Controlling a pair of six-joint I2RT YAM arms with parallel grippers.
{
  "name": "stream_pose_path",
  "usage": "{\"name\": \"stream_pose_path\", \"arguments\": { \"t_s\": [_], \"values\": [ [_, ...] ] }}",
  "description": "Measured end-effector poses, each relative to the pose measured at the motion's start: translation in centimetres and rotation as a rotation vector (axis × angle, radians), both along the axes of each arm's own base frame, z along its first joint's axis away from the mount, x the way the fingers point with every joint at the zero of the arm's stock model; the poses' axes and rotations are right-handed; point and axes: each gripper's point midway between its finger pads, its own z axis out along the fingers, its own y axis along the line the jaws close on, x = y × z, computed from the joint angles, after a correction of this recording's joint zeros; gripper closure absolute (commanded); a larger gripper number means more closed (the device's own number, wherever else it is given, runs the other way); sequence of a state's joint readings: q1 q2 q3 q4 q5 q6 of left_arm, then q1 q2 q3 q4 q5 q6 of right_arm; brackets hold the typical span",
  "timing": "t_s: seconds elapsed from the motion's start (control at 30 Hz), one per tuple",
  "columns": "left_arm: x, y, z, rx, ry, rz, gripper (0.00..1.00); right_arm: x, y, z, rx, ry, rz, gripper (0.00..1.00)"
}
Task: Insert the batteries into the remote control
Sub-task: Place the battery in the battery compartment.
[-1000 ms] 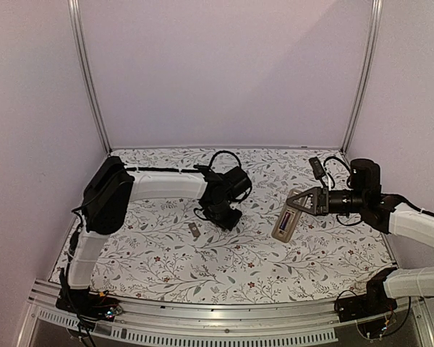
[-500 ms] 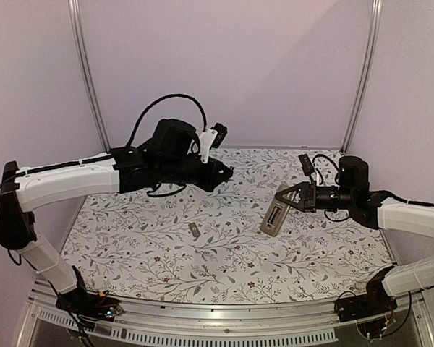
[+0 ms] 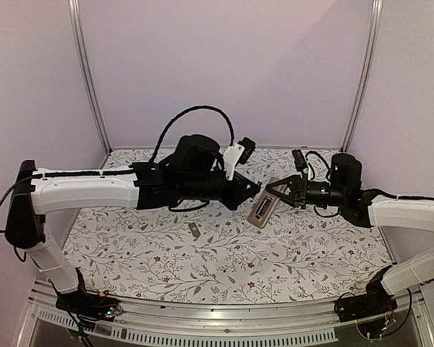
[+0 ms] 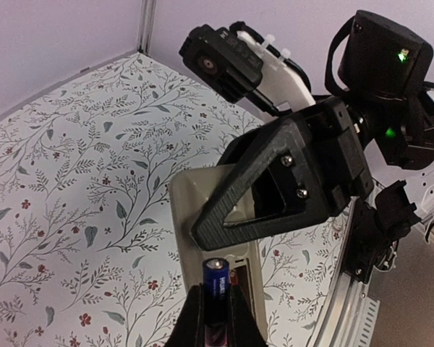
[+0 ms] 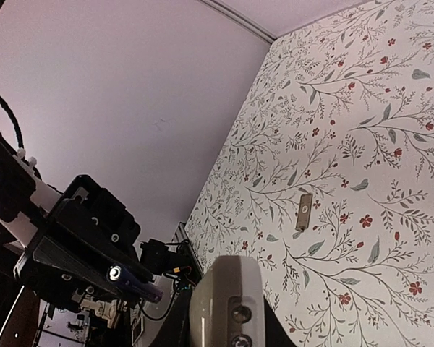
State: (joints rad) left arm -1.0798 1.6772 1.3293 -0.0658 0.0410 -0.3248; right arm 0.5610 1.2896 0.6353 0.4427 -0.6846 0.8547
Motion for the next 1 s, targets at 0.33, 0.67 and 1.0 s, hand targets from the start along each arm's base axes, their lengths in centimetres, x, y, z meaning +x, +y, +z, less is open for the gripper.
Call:
{"name": "stream_pose_path", "arguments": {
  "t_s": [0.33,0.67,1.0],
  "values": [
    [-0.8,-1.9,-0.2,0.019,-0.031,-0.037,0.95,0.6,0.3,0.0,0.035,0.046,-0.019,1.00],
    [-0.5,-2.4,-2.1,0.077,-0.032,-0.023,0.93,1.0,0.4,0.9,0.076,0.055,-0.033,1.00],
    [-0.3,-2.5,-1.8,0.085,-0.042,-0.003,0.86,1.1,0.4,1.2,0.096,0.066,-0.042,1.00]
  ]
}}
